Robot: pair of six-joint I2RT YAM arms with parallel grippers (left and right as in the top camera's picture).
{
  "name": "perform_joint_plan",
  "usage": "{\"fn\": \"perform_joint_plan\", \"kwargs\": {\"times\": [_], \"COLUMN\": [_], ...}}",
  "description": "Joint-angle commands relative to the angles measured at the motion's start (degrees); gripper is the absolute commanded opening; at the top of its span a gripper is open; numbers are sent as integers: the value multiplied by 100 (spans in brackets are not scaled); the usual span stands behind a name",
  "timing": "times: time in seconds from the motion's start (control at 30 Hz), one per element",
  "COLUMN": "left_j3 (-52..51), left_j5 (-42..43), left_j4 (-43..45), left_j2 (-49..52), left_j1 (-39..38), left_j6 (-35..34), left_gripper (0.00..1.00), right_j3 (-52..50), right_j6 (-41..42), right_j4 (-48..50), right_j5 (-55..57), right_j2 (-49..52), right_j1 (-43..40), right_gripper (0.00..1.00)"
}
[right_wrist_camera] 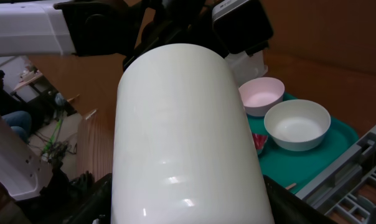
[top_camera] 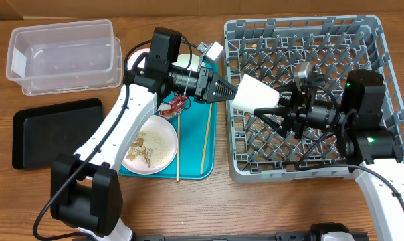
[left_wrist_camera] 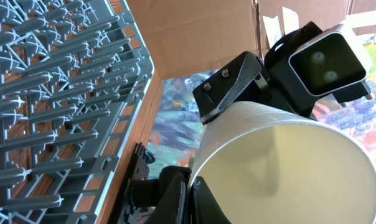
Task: Sort waste into correct bins and load items into the dishwasher
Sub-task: 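Grasp the cup with the right gripper and release the left gripper, then carry the cup with the right gripper into the rack and release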
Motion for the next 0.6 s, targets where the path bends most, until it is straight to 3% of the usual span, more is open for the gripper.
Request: {"fn": "perform_joint_plan", "kwargs": {"times": [0.0, 0.13, 0.23, 0.3, 0.33, 0.37, 0.4, 0.57], "left_j3": [109, 109, 109, 109, 109, 109, 109, 109], "left_j5": [-2, -7, -9, -52, -57, -72, -105, -691], "left_j4": [0, 0, 4, 2, 4, 4, 4, -33], "left_j2": [-173, -173, -173, -173, -173, -173, -173, -177], "left_j1": [0, 0, 0, 0, 0, 0, 0, 46], "left_j6": [-120, -120, -114, -83, -48, -24, -22, -22], "left_gripper": [4, 5, 18, 29, 38, 54, 61, 75], "right_j3": [146, 146, 146, 146, 146, 146, 146, 146], "right_j6": [-22, -20, -17, -15, -15, -15, -15, 232], "right_j4": [129, 151, 149, 146, 146, 144, 146, 98], "right_j5": [-212, -188, -66, -20, -20, -20, -20, 313], "right_j2": [-4, -4, -4, -4, -4, -4, -4, -4], "right_j1": [26, 26, 26, 26, 26, 26, 26, 26], "right_gripper": [66, 60, 55, 50, 49, 49, 49, 45]}}
